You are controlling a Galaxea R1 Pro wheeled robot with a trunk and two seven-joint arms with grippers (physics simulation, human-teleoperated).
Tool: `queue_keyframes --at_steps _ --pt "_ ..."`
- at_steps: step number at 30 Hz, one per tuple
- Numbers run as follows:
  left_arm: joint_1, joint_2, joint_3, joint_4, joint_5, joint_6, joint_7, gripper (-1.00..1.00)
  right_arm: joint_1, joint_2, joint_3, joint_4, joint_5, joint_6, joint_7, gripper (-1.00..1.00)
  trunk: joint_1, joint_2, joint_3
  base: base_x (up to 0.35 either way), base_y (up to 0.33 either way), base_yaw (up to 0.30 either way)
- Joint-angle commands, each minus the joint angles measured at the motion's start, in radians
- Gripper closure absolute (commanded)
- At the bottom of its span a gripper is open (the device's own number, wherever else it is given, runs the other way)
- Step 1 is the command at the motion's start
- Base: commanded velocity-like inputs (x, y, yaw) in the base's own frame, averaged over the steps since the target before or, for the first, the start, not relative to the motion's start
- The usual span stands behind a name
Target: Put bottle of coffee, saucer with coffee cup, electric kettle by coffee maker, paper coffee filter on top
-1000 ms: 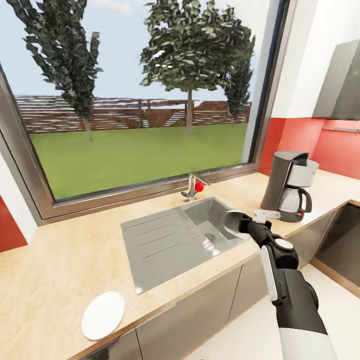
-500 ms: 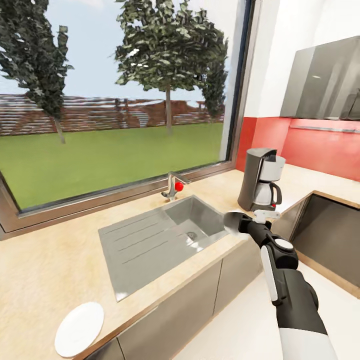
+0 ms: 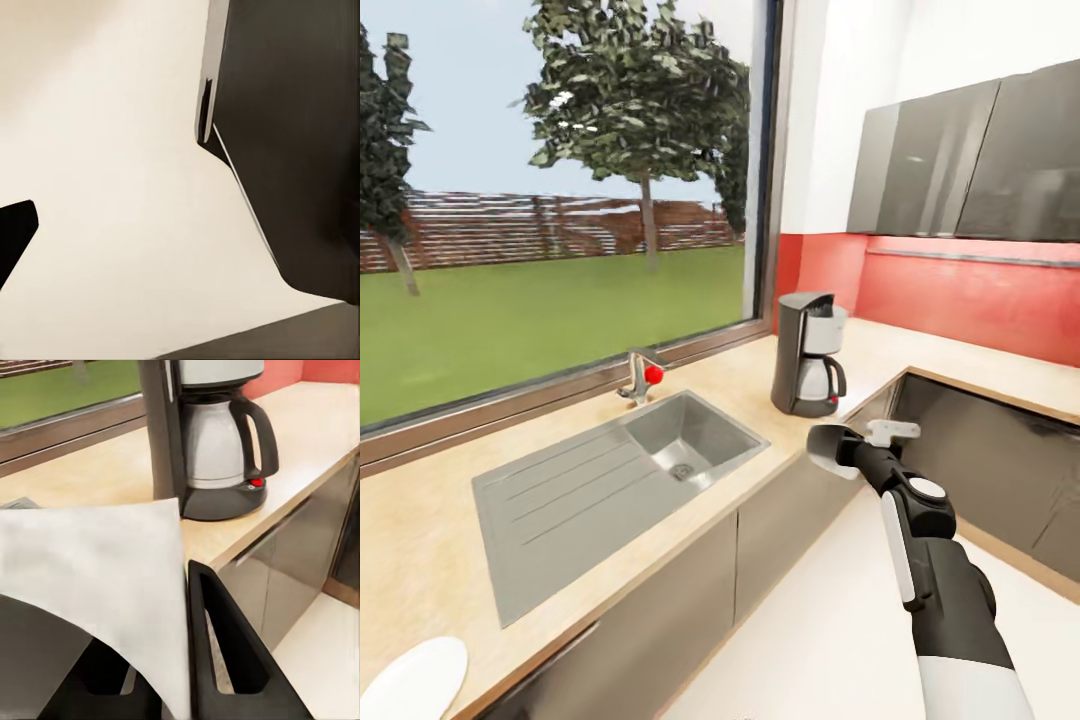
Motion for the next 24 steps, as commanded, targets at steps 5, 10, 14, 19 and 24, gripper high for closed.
queue_keyframes --at_steps 5,10,14,19,24 --pt "0.000 0.001 0.005 -0.004 0.002 0.014 -0.009 -1.00 -0.001 0.001 -0.003 -0.001 0.006 0.005 0.008 1.00 0.001 -0.002 -0.002 -0.031 -0.274 -0.273" --pt "0.000 0.003 0.005 -0.005 0.002 0.015 -0.005 -1.00 -0.001 0.001 -0.003 -0.001 0.006 0.005 0.008 1.00 0.001 -0.002 -0.002 -0.045 -0.276 -0.273" --pt "0.000 0.005 0.005 -0.006 0.002 0.013 -0.004 -1.00 -0.001 0.001 -0.003 -0.001 0.006 0.005 0.008 1.00 0.001 -0.002 -0.002 -0.073 -0.254 -0.272" --pt "0.000 0.012 0.008 -0.005 0.002 0.004 -0.003 -1.00 -0.001 0.001 -0.003 0.000 0.006 0.005 0.008 1.00 0.001 -0.002 -0.002 -0.015 -0.069 -0.252" --pt "0.000 0.013 0.011 -0.005 0.003 0.000 0.015 -1.00 -0.001 0.001 -0.003 -0.001 0.006 0.005 0.009 1.00 0.001 -0.002 -0.002 -0.002 -0.008 -0.082"
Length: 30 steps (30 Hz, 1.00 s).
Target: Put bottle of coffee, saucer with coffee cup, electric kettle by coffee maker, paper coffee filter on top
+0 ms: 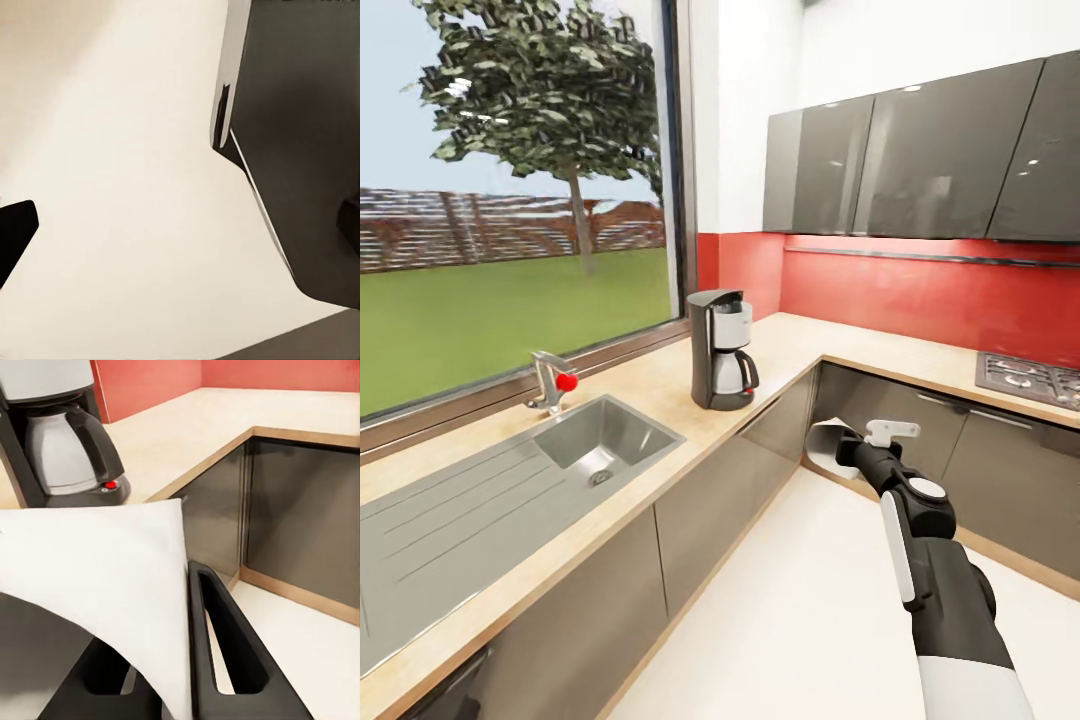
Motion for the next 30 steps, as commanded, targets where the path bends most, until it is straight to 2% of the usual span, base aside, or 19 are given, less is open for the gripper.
queue_keyframes --at_steps 1,12,13,16,20,21,23,25,28,29,30 --pt "0.000 0.000 0.008 -0.003 0.002 0.007 0.001 -1.00 -0.001 0.001 -0.003 -0.002 0.006 0.005 0.008 1.00 0.001 -0.002 -0.002 0.000 -0.002 -0.017" --pt "0.000 0.000 0.008 -0.002 0.000 0.008 0.006 -1.00 -0.001 0.001 -0.003 -0.002 0.007 0.005 0.008 1.00 0.001 -0.002 -0.002 0.000 0.000 -0.002" --pt "0.000 0.000 0.000 0.003 0.000 0.008 0.005 -1.00 -0.006 0.000 -0.005 0.075 0.007 0.037 0.009 1.00 0.001 -0.002 -0.002 0.000 0.000 0.000" --pt "0.000 -0.002 -0.001 0.005 0.000 0.010 0.005 -1.00 -0.057 0.001 -0.005 0.099 0.006 0.130 0.009 1.00 0.001 -0.002 -0.002 0.000 0.000 0.000" --pt "0.001 -0.002 -0.002 0.008 0.000 0.010 0.005 -1.00 -0.236 0.005 -0.006 0.153 0.004 0.329 0.010 1.00 0.001 -0.002 -0.002 0.000 0.000 0.000" --pt "0.001 -0.002 -0.002 0.008 0.000 0.010 0.005 -1.00 -0.261 0.005 -0.006 0.165 0.004 0.350 0.010 1.00 0.001 -0.002 -0.002 0.000 0.000 0.000" --pt "0.001 -0.005 -0.002 0.008 0.000 0.010 0.005 -1.00 -0.373 0.012 -0.006 0.233 0.003 0.407 0.008 1.00 0.001 -0.002 -0.002 0.000 0.000 0.000" --pt "0.001 -0.008 -0.002 0.008 0.000 0.010 0.005 -1.00 -0.531 0.019 -0.007 0.395 -0.033 0.433 0.007 1.00 0.001 -0.002 -0.002 0.000 0.000 0.000" --pt "0.001 -0.009 -0.002 0.008 -0.001 0.011 0.005 -1.00 -0.737 0.024 -0.009 0.662 -0.120 0.447 0.005 1.00 0.001 -0.002 -0.002 0.000 0.000 0.000" --pt "0.001 -0.009 -0.002 0.013 -0.001 0.011 0.006 -1.00 -0.858 0.025 -0.010 0.830 -0.173 0.451 0.001 1.00 0.001 -0.002 -0.002 0.000 0.000 0.000" --pt "0.002 -0.009 -0.002 0.014 -0.001 0.011 0.006 -1.00 -0.884 0.025 -0.010 0.864 -0.183 0.451 -0.002 1.00 0.001 -0.002 -0.002 0.000 0.000 0.000"
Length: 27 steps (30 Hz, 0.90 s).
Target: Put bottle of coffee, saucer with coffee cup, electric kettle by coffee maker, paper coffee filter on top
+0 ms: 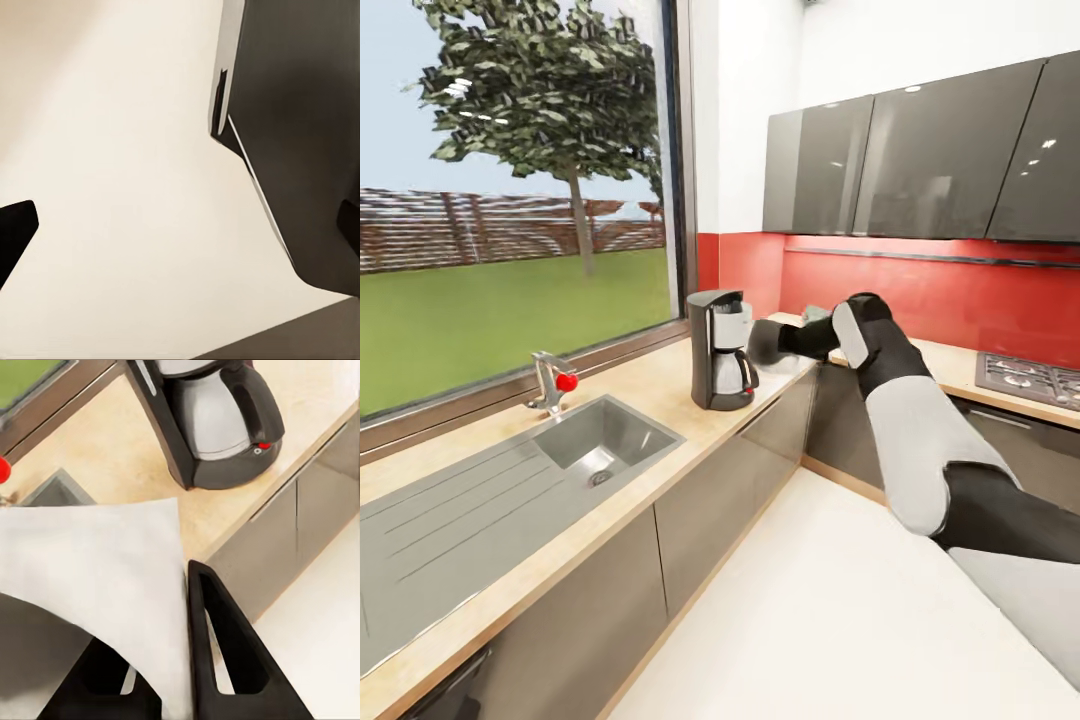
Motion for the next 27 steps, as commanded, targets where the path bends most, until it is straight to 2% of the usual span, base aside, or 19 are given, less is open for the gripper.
queue_keyframes --at_steps 1,3,5,7,8,10,11,12,14,15,16,17,18,22,27 --pt "0.000 0.000 0.007 0.001 0.001 0.004 -0.001 -1.00 -0.050 0.002 -0.006 0.060 -0.016 0.005 -0.010 1.00 0.001 -0.002 -0.002 0.000 0.000 0.000" --pt "0.000 0.000 0.008 0.007 0.001 0.004 -0.001 -1.00 -0.127 0.003 -0.007 0.138 -0.038 0.005 -0.053 1.00 0.001 -0.002 -0.002 0.000 0.000 0.000" --pt "0.000 -0.001 0.009 0.010 0.001 0.004 -0.001 -1.00 -0.164 0.006 -0.011 0.168 -0.054 0.005 -0.100 1.00 0.001 -0.002 -0.002 0.000 0.000 0.000" --pt "0.001 -0.001 0.010 0.012 0.001 0.004 0.001 -1.00 -0.198 0.008 -0.037 0.187 -0.095 0.006 -0.174 1.00 0.001 -0.002 -0.002 0.000 0.000 0.000" --pt "0.001 0.000 0.010 0.013 0.001 0.003 0.004 -1.00 -0.221 0.009 -0.109 0.210 -0.173 0.007 -0.276 1.00 0.001 -0.002 -0.002 0.000 0.000 0.000" --pt "0.002 0.000 0.010 0.015 0.002 0.002 0.006 -1.00 -0.234 0.008 -0.214 0.246 -0.280 0.007 -0.419 1.00 0.001 -0.002 -0.002 0.000 0.000 0.000" --pt "0.002 0.000 0.010 0.015 0.002 0.002 0.006 -1.00 -0.243 0.007 -0.304 0.268 -0.403 0.006 -0.606 1.00 0.001 -0.002 -0.002 0.000 0.000 0.000" --pt "0.003 0.000 0.010 0.016 0.002 0.002 0.007 -1.00 -0.247 0.007 -0.318 0.270 -0.436 0.006 -0.656 1.00 0.001 -0.002 -0.002 0.000 0.000 0.000" --pt "0.004 0.002 0.011 0.017 0.003 0.001 0.007 -1.00 -0.263 0.006 -0.350 0.274 -0.592 0.003 -0.849 1.00 0.001 -0.002 -0.002 0.000 0.000 0.000" --pt "0.008 0.002 0.011 0.020 0.004 0.000 0.007 -1.00 -0.274 0.007 -0.364 0.272 -0.752 -0.003 -1.010 1.00 0.001 -0.002 -0.002 0.000 0.000 0.000" --pt "0.009 0.002 0.011 0.022 0.004 -0.001 0.007 -1.00 -0.275 0.007 -0.366 0.271 -0.786 -0.006 -1.043 1.00 0.001 -0.002 -0.002 0.000 0.000 0.000" --pt "0.010 0.001 0.012 0.022 0.005 -0.001 0.007 -1.00 -0.278 0.008 -0.368 0.267 -0.844 -0.015 -1.100 1.00 0.001 -0.002 -0.002 0.000 0.000 0.000" --pt "0.010 0.001 0.012 0.023 0.005 -0.001 0.007 -1.00 -0.279 0.008 -0.370 0.259 -0.883 -0.034 -1.141 1.00 0.001 -0.002 -0.002 0.000 0.000 0.000" --pt "0.011 0.000 0.012 0.023 0.007 -0.001 0.007 -1.00 -0.283 0.010 -0.372 0.230 -0.936 -0.107 -1.197 1.00 0.001 -0.002 -0.002 0.000 0.000 0.000" --pt "0.011 0.000 0.015 0.024 0.009 -0.001 0.007 -1.00 -0.313 0.027 -0.372 0.209 -0.953 -0.178 -1.215 1.00 0.001 -0.002 -0.002 0.000 0.000 0.000"
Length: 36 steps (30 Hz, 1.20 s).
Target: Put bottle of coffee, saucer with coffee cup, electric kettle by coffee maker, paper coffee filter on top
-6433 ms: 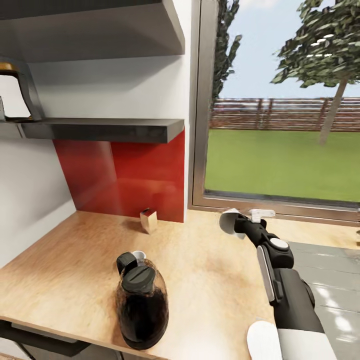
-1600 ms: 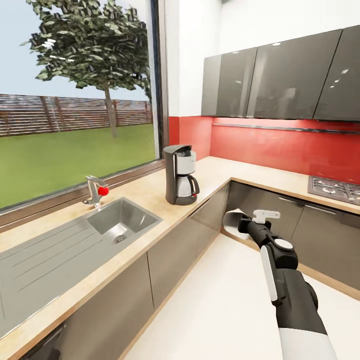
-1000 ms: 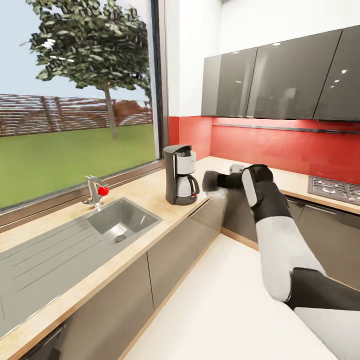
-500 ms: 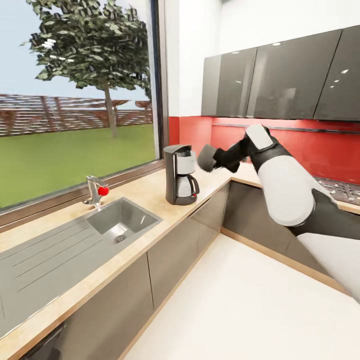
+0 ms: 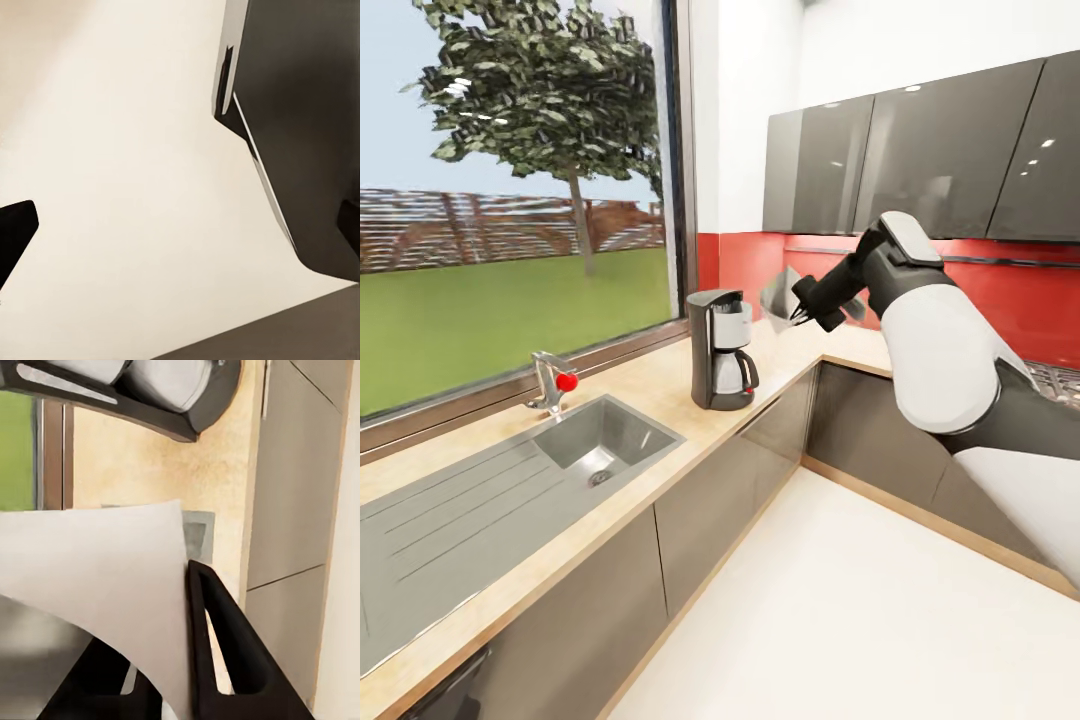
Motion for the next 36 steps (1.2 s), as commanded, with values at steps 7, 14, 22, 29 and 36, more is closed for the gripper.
queue_keyframes --at_steps 7,14,22,29,36 --pt "0.003 0.002 0.009 0.000 0.002 0.004 0.000 -1.00 -0.080 0.009 -0.004 -0.048 -0.013 -0.105 -0.070 1.00 0.001 -0.002 -0.002 0.000 0.000 0.000" --pt "0.003 0.008 0.011 0.001 0.001 0.004 0.000 -1.00 -0.083 0.008 -0.008 -0.067 -0.071 -0.107 -0.078 1.00 0.001 -0.002 -0.002 0.000 0.000 0.000" --pt "0.008 0.010 0.011 0.002 0.001 0.005 0.000 -1.00 -0.083 0.009 -0.007 -0.063 -0.088 -0.107 -0.080 1.00 0.001 -0.002 0.000 0.000 0.000 0.000" --pt "0.009 0.006 0.012 0.001 0.001 0.007 0.000 -1.00 -0.083 0.011 -0.005 -0.057 -0.085 -0.107 -0.080 1.00 0.001 -0.002 0.010 0.133 0.000 0.000" --pt "0.009 0.001 0.012 0.000 -0.001 0.008 0.000 -1.00 -0.083 0.011 -0.004 -0.054 -0.085 -0.105 -0.080 1.00 0.001 -0.002 0.021 0.312 0.000 0.018"
